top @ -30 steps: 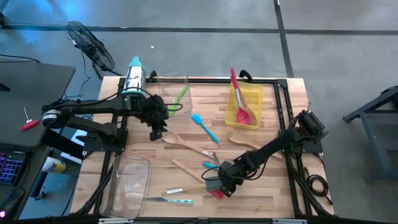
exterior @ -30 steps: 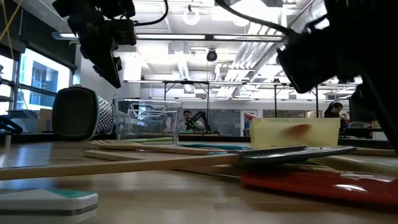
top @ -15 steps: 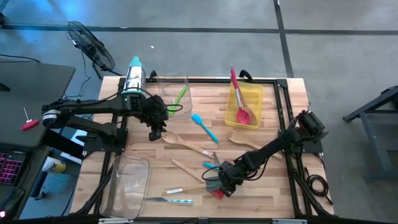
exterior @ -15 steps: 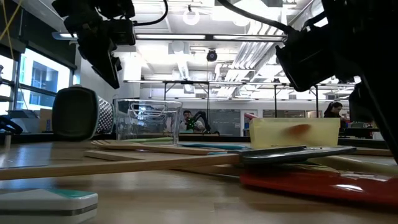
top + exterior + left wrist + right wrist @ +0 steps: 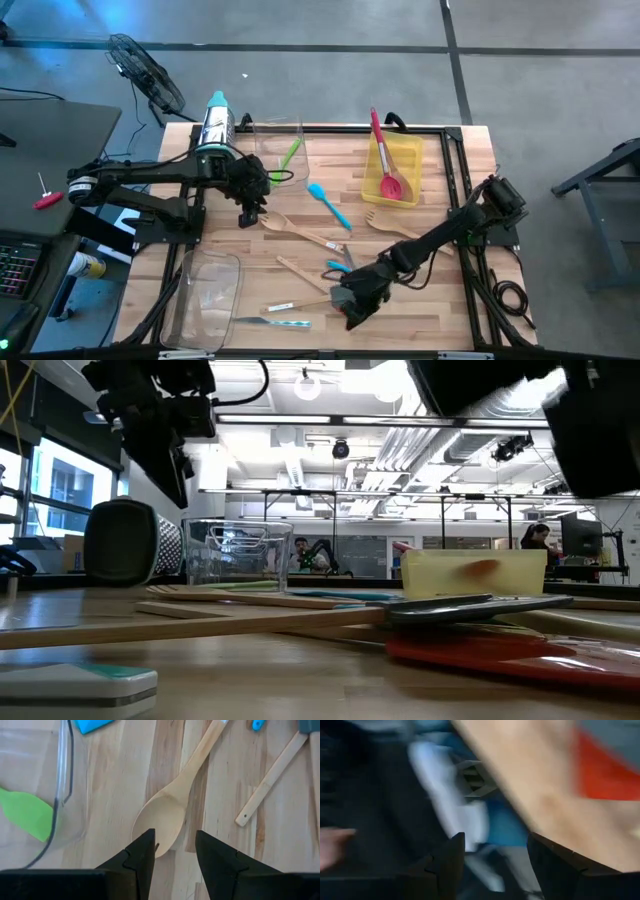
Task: Pick & Place Kitchen Items
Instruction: Put the yellow table knife into the bottom transparent bin
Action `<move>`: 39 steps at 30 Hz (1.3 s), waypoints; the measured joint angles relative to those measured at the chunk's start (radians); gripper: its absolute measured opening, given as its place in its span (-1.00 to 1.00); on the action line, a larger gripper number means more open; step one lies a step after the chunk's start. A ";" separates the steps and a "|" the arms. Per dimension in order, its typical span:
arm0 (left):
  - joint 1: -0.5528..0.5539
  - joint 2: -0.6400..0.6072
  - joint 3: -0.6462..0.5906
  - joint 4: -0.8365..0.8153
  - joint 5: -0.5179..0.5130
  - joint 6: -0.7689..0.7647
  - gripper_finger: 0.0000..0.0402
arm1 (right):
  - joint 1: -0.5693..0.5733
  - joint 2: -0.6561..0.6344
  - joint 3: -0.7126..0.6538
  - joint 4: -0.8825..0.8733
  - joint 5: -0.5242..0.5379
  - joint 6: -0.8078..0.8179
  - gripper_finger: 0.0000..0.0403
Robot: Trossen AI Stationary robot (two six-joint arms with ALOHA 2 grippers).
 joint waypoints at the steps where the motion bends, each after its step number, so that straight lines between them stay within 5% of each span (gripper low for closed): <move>1: 0.000 0.000 -0.004 0.002 0.000 0.000 -0.31 | 0.000 -0.011 0.000 0.045 0.011 0.024 0.02; 7: 0.000 0.000 -0.018 0.019 0.000 0.000 -0.31 | 0.034 -0.053 0.046 0.513 0.181 0.073 0.02; 9: 0.000 0.000 -0.018 0.024 0.000 0.000 -0.31 | 0.050 -0.056 0.128 0.522 0.204 0.010 0.02; 12: 0.000 0.000 -0.018 0.023 0.000 0.000 -0.31 | 0.065 -0.056 0.300 0.365 0.222 -0.144 0.02; 18: 0.000 0.000 -0.018 0.021 0.000 0.000 -0.31 | 0.103 -0.052 0.672 -0.234 0.399 -0.457 -0.06; 24: 0.000 0.000 -0.018 0.022 0.000 0.000 -0.31 | 0.128 -0.052 0.785 -0.449 0.541 -0.483 -0.24; 30: 0.000 0.000 -0.018 0.022 0.000 0.002 -0.31 | 0.088 0.016 0.783 -0.348 0.427 -0.449 -0.39; 34: 0.000 0.000 -0.018 0.022 0.000 0.009 -0.31 | 0.038 0.092 0.785 -0.215 0.269 -0.419 -0.49; 39: 0.000 0.000 -0.018 0.022 0.000 0.010 -0.31 | -0.007 0.173 0.782 -0.266 0.074 -0.315 -0.63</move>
